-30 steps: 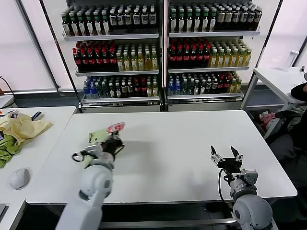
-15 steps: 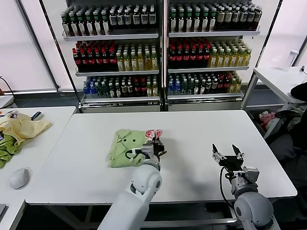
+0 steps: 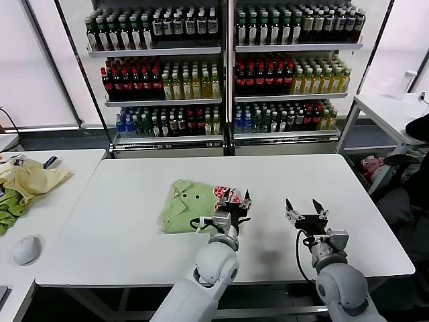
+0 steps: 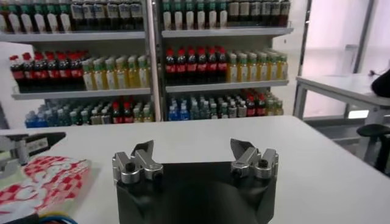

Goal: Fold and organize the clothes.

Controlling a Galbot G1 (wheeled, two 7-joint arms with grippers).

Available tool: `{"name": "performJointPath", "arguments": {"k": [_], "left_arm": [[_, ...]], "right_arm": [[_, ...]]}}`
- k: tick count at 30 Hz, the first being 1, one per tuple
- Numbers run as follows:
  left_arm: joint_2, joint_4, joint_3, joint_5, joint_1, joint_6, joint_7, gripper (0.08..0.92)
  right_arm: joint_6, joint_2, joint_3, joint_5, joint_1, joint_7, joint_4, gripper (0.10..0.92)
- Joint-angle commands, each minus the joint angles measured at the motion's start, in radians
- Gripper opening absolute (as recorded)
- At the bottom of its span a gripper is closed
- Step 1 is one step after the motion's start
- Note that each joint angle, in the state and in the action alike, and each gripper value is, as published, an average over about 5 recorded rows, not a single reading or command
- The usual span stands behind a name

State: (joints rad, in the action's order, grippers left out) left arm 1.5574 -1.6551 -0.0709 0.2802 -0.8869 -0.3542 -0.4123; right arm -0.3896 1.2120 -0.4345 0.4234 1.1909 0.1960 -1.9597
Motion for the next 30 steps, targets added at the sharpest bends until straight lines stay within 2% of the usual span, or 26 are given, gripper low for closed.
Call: {"name": "performJointPath", "arguments": {"k": [1, 5, 8, 17, 25, 27, 30], "left_arm": [[-0.176, -0.256, 0.18, -0.038, -0.213, 0.099, 0.041, 0.682], [-0.24, -0.302, 0.307, -0.015, -0.302, 0.132, 0.046, 0.784], [-0.269, -0.331, 0.368, -0.009, -0.374, 0.152, 0.047, 0.817], [-0.265, -0.364, 0.433, -0.025, -0.49, 0.218, 0.048, 0.823], [-0.262, -0.377, 0.433, -0.036, -0.525, 0.24, 0.047, 0.823], [-0.263, -0.382, 0.436, -0.036, -0.529, 0.241, 0.047, 0.823], [-0.265, -0.389, 0.439, -0.035, -0.536, 0.241, 0.047, 0.823]], "right_arm": [[-0.024, 0.097, 0.231, 0.009, -0.19, 0.04, 0.123, 0.823], [-0.033, 0.18, 0.303, 0.028, -0.292, 0.076, 0.241, 0.823], [-0.035, 0.236, 0.333, 0.054, -0.35, 0.099, 0.338, 0.823], [-0.054, 0.333, 0.362, 0.066, -0.447, 0.106, 0.554, 0.823], [-0.072, 0.361, 0.349, 0.012, -0.467, 0.167, 0.64, 0.822], [-0.075, 0.362, 0.348, -0.014, -0.469, 0.183, 0.649, 0.807], [-0.077, 0.361, 0.348, -0.032, -0.471, 0.193, 0.657, 0.742]]}}
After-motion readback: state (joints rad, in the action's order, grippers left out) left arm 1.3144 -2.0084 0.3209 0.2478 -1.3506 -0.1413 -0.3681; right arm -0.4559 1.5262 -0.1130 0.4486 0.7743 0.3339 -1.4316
